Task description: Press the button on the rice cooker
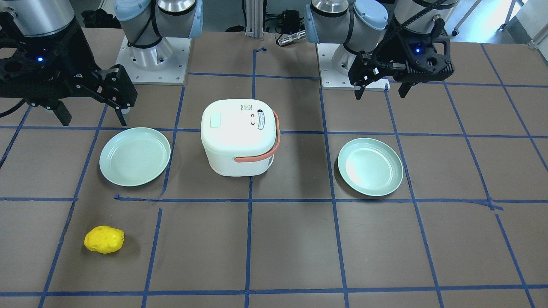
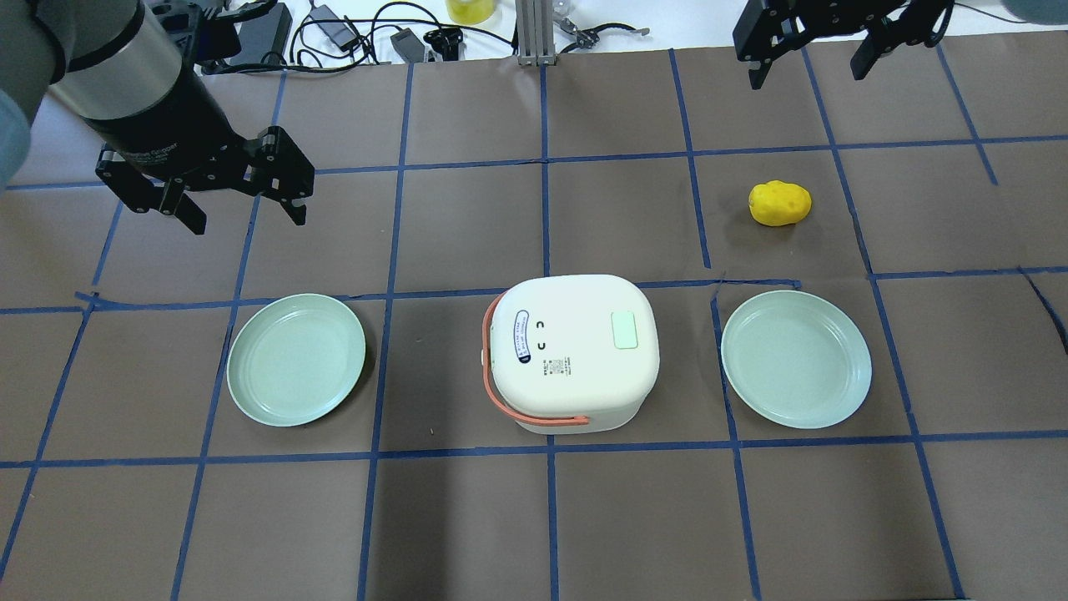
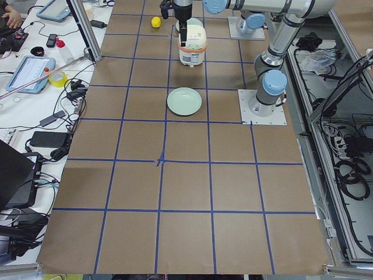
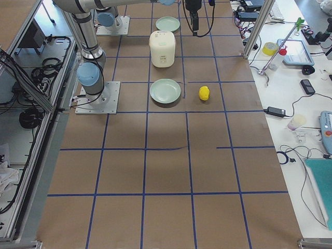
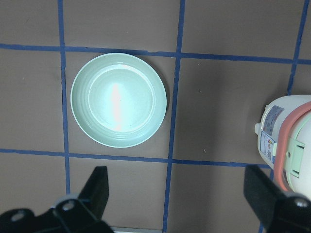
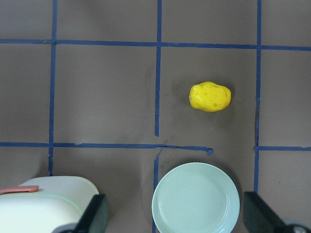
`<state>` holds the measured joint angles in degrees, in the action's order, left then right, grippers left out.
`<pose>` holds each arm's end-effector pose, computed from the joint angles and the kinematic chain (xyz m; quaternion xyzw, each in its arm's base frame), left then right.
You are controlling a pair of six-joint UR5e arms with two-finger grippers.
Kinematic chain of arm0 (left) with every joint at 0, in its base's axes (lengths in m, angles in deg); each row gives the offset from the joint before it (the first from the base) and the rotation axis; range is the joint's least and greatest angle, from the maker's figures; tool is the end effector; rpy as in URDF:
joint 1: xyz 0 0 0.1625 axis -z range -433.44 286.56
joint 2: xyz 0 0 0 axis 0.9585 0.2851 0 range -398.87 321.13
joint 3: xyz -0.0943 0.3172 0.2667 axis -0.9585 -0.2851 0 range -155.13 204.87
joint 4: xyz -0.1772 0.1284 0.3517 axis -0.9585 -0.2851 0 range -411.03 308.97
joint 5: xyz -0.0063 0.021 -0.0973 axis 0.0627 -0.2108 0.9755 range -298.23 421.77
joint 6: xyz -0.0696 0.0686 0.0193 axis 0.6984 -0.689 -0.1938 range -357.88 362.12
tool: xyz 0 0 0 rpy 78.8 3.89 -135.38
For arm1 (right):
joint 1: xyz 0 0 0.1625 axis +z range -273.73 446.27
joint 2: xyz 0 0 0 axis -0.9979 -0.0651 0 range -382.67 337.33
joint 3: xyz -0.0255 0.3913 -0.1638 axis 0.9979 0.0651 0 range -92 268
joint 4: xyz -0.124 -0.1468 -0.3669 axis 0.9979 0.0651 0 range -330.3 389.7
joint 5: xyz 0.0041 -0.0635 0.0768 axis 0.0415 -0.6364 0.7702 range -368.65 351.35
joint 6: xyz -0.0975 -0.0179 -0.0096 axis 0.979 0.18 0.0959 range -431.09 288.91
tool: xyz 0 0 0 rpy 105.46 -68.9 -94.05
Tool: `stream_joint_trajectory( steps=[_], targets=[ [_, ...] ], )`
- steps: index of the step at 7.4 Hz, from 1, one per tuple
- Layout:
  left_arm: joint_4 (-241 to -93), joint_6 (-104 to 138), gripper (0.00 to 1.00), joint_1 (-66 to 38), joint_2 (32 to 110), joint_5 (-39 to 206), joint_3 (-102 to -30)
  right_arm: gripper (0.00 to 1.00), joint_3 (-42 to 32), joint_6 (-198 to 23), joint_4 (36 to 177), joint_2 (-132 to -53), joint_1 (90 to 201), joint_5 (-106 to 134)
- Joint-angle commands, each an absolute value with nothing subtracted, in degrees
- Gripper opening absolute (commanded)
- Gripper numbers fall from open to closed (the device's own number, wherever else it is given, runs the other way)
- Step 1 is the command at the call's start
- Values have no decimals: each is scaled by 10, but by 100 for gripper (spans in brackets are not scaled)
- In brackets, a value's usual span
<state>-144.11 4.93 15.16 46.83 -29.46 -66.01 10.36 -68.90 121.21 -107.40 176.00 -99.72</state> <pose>-0.1198 -0.4630 0.5108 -0.0368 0.9993 -0.0031 0.0107 0.1289 -0.5422 0.5505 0.0161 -0.9970 0.0748 0.0109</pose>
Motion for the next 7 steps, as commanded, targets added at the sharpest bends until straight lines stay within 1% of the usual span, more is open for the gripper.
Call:
stream_joint_trajectory(
  steps=[1, 2, 3, 4, 5, 6, 7],
  targets=[
    [-1441, 49, 100, 152, 468, -295, -660, 100, 102, -689, 1212, -1074, 1762, -996],
    [-1441, 49, 100, 152, 468, -295, -660, 78, 86, -689, 1211, -1077, 1766, -994],
    [-1441, 49, 100, 152, 468, -295, -659, 72, 51, -691, 1212, -1091, 1794, -995],
    [-1441, 50, 100, 152, 468, -295, -660, 55, 9, -714, 1217, -1100, 1825, -1001],
    [-1441, 49, 100, 152, 468, -295, -660, 31, -17, -760, 1220, -1106, 1839, -995],
    [-1441, 49, 100, 152, 468, -295, -660, 22, -33, -764, 1216, -1105, 1853, -993],
    [-1441, 49, 100, 152, 468, -295, -660, 19, -71, -768, 1231, -1098, 1885, -991]
  ],
)
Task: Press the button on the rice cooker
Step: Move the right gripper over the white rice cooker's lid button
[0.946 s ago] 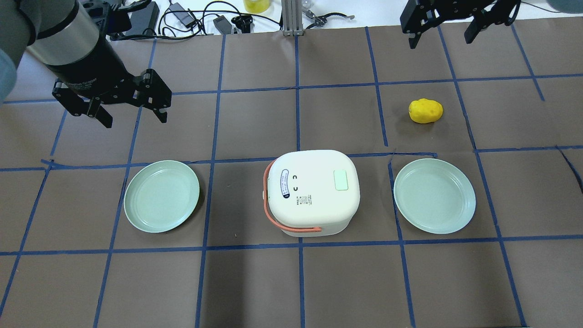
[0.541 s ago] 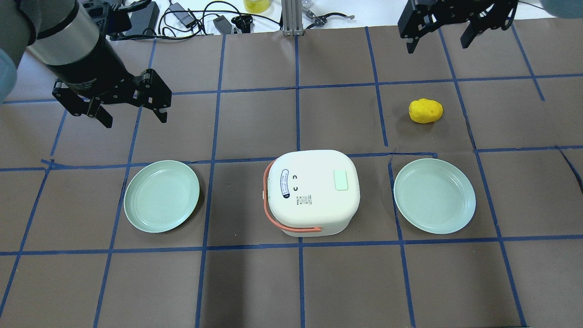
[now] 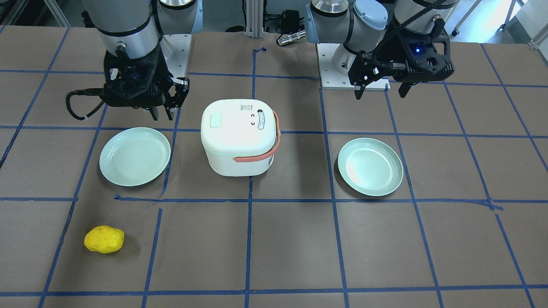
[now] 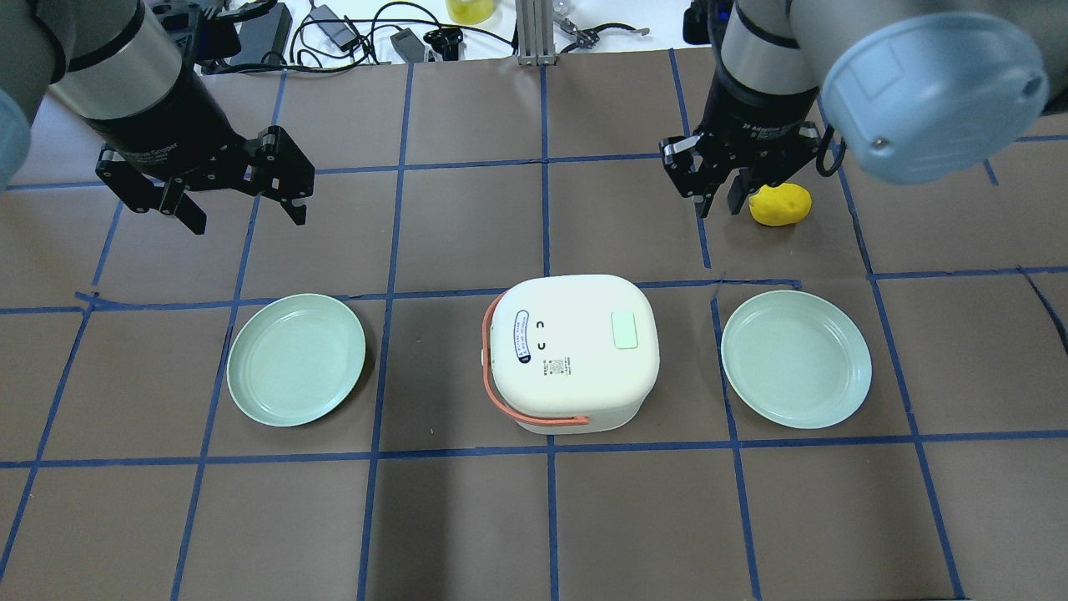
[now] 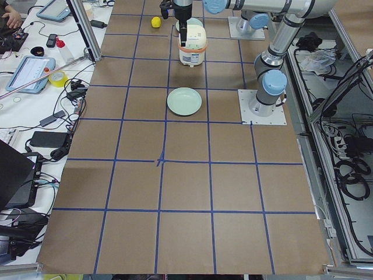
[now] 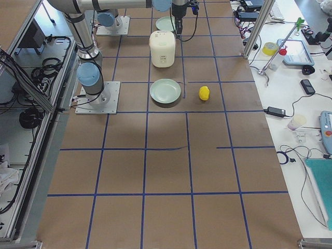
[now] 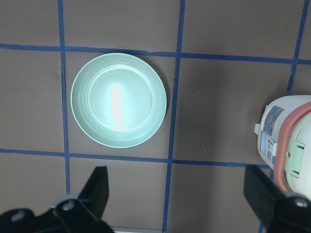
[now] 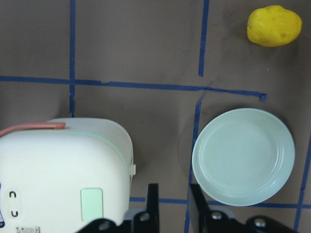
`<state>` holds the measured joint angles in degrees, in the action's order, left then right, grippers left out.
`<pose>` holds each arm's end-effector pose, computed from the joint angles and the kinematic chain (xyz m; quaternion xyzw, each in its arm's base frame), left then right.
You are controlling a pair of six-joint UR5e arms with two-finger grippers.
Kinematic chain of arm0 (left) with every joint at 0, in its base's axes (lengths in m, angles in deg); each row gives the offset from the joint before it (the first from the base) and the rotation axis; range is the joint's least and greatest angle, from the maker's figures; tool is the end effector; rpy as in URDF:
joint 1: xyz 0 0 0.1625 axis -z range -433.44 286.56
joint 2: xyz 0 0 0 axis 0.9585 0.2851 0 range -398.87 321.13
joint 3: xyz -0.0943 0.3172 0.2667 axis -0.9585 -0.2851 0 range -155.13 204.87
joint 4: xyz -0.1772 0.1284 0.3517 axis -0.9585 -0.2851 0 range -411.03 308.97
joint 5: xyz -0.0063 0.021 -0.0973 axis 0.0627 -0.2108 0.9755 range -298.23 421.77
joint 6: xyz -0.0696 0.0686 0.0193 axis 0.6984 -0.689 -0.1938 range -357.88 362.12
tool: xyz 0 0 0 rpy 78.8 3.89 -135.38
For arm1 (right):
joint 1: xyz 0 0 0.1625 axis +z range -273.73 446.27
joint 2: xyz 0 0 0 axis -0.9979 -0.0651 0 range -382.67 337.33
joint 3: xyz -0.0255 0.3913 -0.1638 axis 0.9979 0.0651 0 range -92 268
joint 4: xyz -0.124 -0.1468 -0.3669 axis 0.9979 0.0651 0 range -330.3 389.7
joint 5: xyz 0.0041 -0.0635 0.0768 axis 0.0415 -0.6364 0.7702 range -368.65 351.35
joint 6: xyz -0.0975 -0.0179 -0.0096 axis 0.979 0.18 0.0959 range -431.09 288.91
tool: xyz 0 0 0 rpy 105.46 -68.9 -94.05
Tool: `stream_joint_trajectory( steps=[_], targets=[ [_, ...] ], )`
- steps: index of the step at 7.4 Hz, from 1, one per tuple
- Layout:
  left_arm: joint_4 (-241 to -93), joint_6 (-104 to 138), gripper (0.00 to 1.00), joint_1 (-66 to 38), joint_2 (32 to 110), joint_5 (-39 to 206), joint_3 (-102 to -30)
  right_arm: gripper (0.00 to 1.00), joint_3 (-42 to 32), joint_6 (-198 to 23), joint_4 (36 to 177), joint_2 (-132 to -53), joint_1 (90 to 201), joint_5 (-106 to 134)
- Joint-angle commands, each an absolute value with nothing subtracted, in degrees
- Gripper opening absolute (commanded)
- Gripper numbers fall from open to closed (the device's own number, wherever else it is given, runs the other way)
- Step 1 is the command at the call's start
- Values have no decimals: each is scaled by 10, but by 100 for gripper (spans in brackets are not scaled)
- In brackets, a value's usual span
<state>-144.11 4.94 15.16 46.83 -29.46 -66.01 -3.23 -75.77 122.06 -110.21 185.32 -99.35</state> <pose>-0.1198 -0.4630 0.5108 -0.0369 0.9993 -0.0031 0.0107 0.2102 -0.4798 0.4600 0.0383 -0.9992 -0.0108 0.0074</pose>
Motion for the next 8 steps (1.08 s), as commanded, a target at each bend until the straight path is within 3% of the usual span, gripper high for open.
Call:
stream_joint_trajectory(
  steps=[1, 8],
  targets=[
    [-1441, 49, 100, 152, 468, -295, -660, 18, -114, -783, 1280, -1099, 1903, -992],
    [-1441, 50, 100, 152, 468, -295, -660, 19, -153, -807, 1337, -1083, 1934, -990]
  ],
)
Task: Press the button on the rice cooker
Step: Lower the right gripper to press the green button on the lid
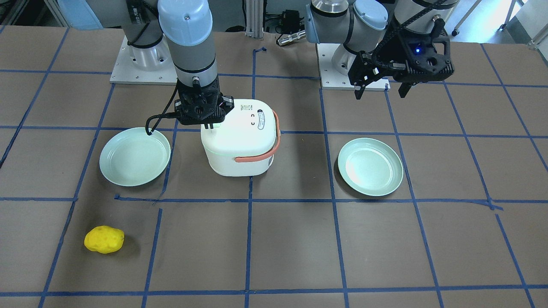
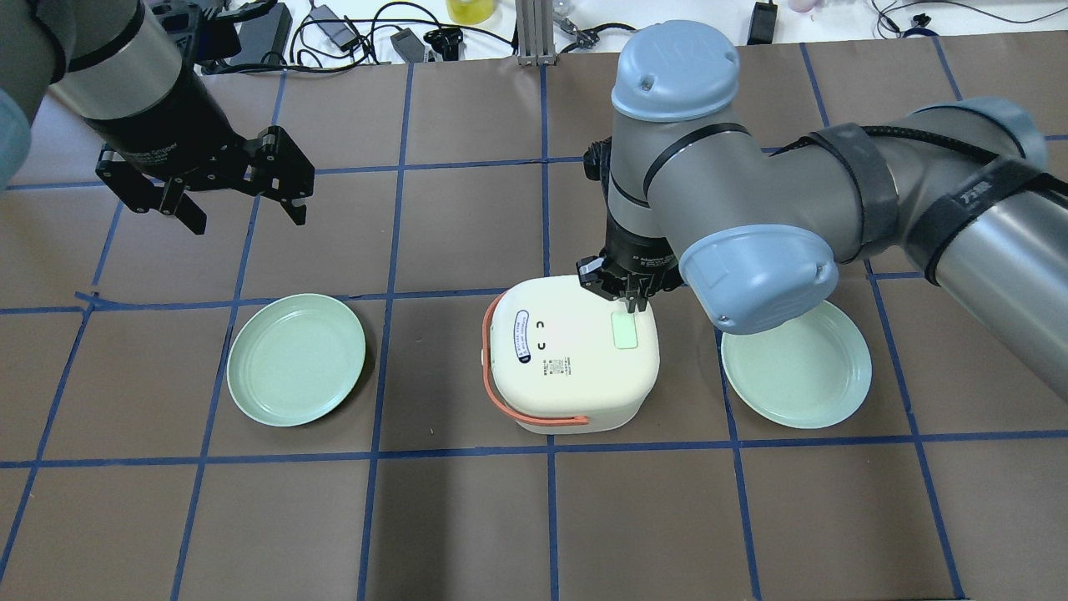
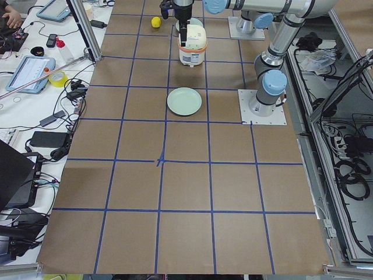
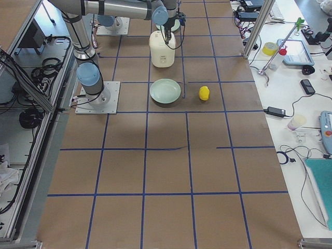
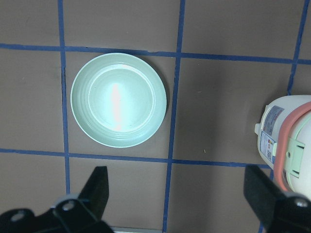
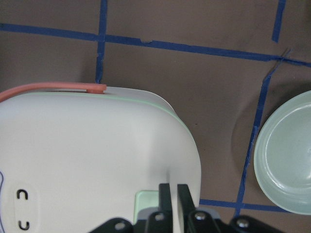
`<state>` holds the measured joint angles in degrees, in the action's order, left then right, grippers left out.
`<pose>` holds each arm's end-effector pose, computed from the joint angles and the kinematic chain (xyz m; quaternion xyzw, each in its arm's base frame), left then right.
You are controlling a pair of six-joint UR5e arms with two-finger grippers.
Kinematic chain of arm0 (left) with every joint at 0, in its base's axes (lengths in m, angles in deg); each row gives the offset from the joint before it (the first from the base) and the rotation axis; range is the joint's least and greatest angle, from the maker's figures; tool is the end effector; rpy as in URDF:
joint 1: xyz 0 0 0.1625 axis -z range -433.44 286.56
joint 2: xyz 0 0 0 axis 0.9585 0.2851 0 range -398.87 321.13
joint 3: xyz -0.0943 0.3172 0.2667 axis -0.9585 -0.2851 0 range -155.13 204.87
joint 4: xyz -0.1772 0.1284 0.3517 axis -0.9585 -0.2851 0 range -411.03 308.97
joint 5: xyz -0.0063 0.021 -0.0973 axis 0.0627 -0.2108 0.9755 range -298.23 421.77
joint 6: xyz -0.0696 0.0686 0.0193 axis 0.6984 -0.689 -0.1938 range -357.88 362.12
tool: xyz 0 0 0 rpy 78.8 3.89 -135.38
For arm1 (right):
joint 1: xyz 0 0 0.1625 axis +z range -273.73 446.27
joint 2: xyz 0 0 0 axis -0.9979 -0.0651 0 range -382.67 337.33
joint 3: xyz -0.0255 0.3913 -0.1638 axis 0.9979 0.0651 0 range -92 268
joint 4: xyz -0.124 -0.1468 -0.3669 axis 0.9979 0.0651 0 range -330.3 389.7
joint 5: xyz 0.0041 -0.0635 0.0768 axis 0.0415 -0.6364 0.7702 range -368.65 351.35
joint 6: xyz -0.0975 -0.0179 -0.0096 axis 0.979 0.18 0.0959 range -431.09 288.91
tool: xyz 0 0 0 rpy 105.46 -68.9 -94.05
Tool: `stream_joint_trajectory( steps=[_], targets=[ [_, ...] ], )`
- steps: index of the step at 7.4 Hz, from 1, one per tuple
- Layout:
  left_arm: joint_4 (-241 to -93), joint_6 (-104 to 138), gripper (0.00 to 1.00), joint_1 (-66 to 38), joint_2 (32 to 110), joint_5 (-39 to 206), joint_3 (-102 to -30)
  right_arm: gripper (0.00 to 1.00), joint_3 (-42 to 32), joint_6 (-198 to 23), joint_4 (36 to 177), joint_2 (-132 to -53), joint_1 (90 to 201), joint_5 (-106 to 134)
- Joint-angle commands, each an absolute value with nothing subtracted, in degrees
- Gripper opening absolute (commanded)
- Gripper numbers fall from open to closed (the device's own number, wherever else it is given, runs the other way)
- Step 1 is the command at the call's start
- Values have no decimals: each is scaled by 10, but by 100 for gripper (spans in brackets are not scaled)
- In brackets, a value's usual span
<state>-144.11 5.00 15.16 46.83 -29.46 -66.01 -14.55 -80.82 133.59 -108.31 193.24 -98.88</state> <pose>-0.1198 -0.4630 0.5108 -0.0374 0.9992 -0.0031 0.0107 0.2736 -0.4411 0.3675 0.0633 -0.9976 -0.0252 0.0080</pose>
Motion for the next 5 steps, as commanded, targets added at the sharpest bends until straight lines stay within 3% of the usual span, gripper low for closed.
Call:
stream_joint_trajectory(
  steps=[1, 5],
  targets=[
    [-1441, 49, 100, 152, 468, -295, -660, 19, -154, -808, 1337, -1082, 1937, -990],
    [-1441, 50, 100, 152, 468, -295, -660, 19, -154, -807, 1338, -1078, 1948, -994]
  ],
)
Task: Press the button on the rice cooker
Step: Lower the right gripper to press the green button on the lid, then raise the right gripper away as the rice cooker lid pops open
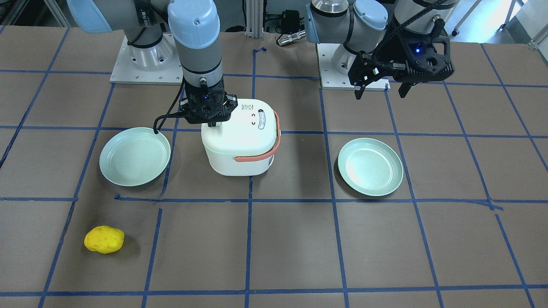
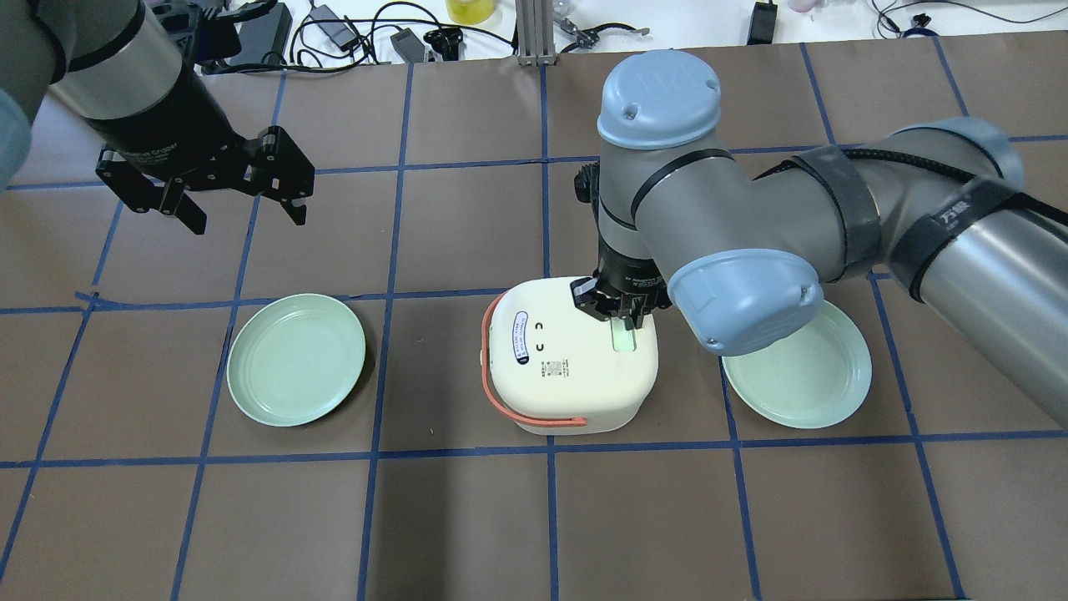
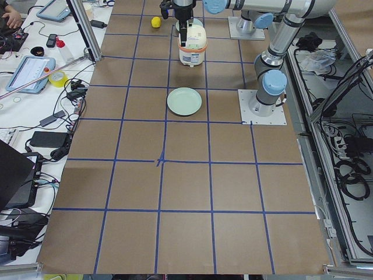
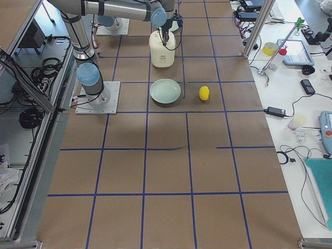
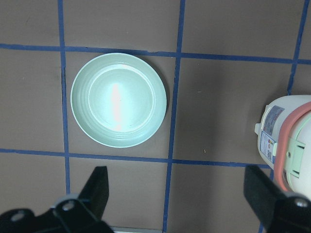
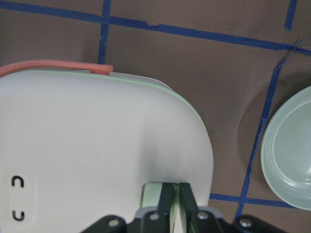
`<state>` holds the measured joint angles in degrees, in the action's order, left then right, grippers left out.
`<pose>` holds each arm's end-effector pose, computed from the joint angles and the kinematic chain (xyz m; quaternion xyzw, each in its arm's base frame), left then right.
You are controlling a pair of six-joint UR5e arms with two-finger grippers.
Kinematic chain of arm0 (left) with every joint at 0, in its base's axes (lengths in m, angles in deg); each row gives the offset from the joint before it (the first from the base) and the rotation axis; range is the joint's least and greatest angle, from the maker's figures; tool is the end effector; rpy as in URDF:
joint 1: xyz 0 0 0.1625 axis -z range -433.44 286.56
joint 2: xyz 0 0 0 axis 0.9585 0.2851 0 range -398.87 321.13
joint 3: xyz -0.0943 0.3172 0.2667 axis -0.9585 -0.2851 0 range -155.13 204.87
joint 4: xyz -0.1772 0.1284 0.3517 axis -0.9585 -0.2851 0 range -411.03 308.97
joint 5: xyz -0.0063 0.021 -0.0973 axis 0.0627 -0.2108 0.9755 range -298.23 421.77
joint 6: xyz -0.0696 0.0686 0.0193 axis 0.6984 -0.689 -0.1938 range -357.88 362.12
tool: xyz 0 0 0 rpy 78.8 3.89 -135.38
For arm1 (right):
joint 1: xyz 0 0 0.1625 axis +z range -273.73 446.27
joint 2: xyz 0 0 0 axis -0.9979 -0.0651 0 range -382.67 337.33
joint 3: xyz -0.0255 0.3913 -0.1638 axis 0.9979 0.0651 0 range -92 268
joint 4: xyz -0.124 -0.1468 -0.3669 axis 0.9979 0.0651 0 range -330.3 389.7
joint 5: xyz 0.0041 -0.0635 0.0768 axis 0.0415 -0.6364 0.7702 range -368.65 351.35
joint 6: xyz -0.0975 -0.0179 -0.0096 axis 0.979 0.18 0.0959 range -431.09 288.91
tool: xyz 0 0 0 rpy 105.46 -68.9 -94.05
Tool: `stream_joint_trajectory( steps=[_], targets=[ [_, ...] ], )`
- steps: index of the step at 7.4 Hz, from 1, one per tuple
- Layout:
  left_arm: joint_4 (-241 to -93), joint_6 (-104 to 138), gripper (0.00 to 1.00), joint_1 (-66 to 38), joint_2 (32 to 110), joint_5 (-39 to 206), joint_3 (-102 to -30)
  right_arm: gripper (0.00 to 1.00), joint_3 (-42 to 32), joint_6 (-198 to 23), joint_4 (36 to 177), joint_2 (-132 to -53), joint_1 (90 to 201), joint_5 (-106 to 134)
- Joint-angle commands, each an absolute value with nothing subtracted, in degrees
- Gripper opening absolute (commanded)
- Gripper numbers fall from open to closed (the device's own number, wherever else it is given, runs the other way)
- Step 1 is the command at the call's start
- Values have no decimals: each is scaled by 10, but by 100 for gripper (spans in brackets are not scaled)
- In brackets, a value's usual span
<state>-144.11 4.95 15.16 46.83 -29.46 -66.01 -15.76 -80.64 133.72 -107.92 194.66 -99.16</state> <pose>-0.1198 -0.4630 0.5108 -0.0370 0.9993 -0.0031 0.0107 0.2830 -0.4314 0.3545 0.0773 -0.9962 -0.0369 0.0137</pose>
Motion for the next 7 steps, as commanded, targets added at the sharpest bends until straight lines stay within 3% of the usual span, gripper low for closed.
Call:
stream_joint_trajectory(
  steps=[1, 2, 3, 7],
  targets=[
    [-1441, 49, 100, 152, 468, -295, -660, 48, -147, -807, 1337, -1080, 1948, -1001],
    [-1441, 49, 100, 152, 468, -295, -660, 95, -134, -806, 1332, -1084, 1944, -1004],
    [-1441, 49, 100, 152, 468, -295, -660, 100, -109, -806, 1321, -1085, 1937, -1003],
    [-1441, 49, 100, 152, 468, -295, -660, 100, 40, -762, 1195, -1085, 1825, -990]
  ],
)
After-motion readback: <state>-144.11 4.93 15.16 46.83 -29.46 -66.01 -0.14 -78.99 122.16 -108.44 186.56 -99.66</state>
